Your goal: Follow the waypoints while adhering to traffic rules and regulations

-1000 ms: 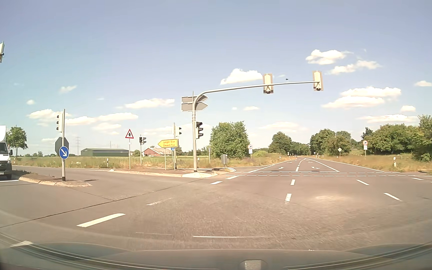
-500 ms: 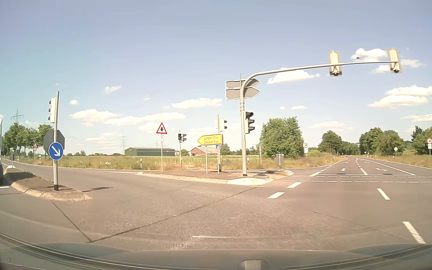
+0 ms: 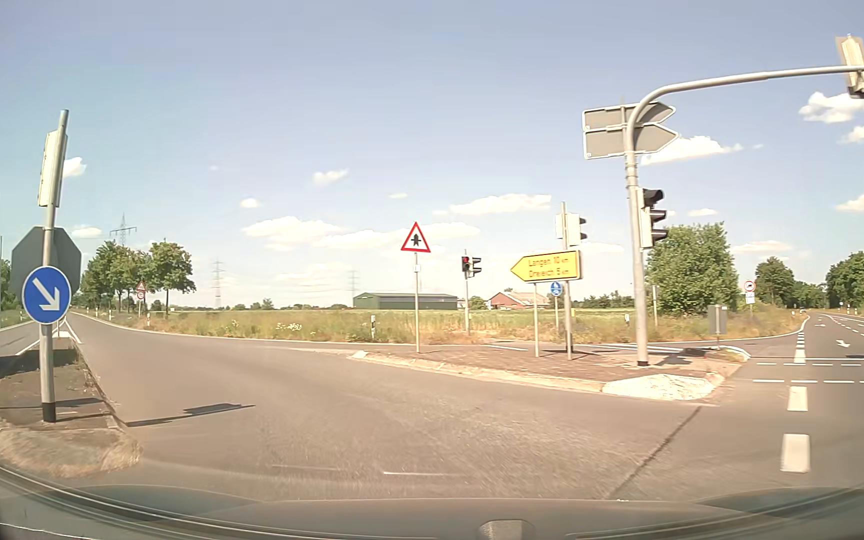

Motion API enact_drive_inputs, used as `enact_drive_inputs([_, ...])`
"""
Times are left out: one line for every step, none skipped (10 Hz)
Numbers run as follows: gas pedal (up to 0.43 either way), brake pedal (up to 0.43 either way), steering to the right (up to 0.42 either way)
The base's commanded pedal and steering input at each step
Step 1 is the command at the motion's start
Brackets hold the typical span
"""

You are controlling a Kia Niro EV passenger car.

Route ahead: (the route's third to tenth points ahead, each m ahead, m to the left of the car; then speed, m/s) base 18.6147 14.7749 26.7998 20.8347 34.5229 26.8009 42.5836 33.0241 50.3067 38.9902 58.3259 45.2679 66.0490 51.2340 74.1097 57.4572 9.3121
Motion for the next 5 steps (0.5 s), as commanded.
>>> enact_drive_inputs([0.079, 0.03, -0.183])
enact_drive_inputs([0.13, 0.03, -0.183])
enact_drive_inputs([0.138, 0.037, -0.183])
enact_drive_inputs([0.15, 0.03, -0.183])
enact_drive_inputs([0.157, 0.03, -0.182])
